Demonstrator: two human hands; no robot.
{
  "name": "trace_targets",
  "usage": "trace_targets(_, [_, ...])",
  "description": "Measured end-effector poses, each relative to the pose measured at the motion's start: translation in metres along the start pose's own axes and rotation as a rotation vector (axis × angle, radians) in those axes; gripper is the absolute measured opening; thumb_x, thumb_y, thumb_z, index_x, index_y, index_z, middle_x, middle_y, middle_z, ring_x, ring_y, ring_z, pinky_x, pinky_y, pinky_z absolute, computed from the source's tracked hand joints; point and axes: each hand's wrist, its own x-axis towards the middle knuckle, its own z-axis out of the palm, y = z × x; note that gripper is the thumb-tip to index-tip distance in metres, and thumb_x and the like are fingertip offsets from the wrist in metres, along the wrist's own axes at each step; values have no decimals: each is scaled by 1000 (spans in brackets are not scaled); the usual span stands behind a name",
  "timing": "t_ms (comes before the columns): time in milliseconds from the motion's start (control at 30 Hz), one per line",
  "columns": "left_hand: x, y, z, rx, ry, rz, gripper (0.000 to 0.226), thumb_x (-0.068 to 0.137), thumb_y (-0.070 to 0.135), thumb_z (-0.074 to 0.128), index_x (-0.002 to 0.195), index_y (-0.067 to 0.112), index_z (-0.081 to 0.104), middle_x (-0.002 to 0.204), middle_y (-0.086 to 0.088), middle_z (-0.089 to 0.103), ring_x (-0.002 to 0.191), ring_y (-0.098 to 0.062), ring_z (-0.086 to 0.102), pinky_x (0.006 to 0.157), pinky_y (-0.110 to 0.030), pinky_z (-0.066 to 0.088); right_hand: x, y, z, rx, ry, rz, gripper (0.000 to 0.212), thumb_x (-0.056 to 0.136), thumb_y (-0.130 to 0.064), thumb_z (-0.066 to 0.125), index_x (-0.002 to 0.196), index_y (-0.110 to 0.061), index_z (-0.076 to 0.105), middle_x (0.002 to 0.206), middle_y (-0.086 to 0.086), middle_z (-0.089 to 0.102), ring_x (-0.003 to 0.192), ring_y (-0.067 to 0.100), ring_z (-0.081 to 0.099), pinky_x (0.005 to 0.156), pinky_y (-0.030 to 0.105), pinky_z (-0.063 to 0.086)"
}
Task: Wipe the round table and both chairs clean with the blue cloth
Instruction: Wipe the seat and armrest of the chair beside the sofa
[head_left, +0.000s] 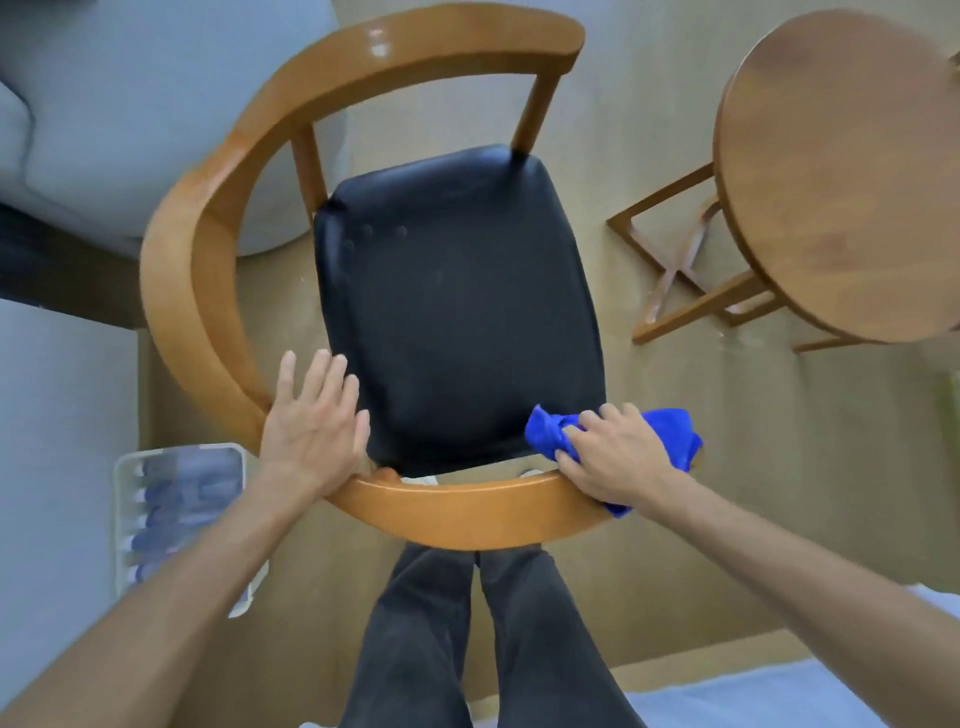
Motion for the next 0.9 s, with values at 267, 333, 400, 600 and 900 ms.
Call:
trace_targets(267, [-15,49,24,-160,-26,-82,48,84,28,29,93,0,67,109,-19,64,113,-37,55,102,-58,25,2,-78,-3,280,187,-79,40,86,-48,38,81,-23,68,68,-3,57,59,21,46,58,30,31])
trace_targets(333, [-12,50,22,-141,-58,-95,45,81,28,30,93,3,66,108,-16,63,115,-35,52,101,-59,25,-10,-27,16,192,222,-103,39,85,-47,39,73,-21,65,65,-2,56,57,22,46,56,31,33])
trace_targets(400, [-11,55,12,-117,-158,-137,39,86,28,32,102,10,63,118,-9,59,124,-28,43,106,-58,23,-18,24,24,94,160,-51,40,85,-47,39,67,-19,61,65,-1,56,58,23,48,56,32,35])
trace_targets(600, [1,102,-55,-364,-231,-155,40,97,32,35,130,16,50,138,-1,47,129,-21,37,107,-38,31,-27,98,-19,400,-99,495,32,100,-37,37,91,-12,55,92,3,59,91,29,55,76,37,38])
trace_targets(900, [-8,181,-249,-1158,-102,185,25,95,31,51,119,26,59,113,18,61,103,3,55,81,-9,39,-102,87,-182,2204,457,414,29,102,-23,42,125,-12,56,113,13,68,102,26,66,86,35,54])
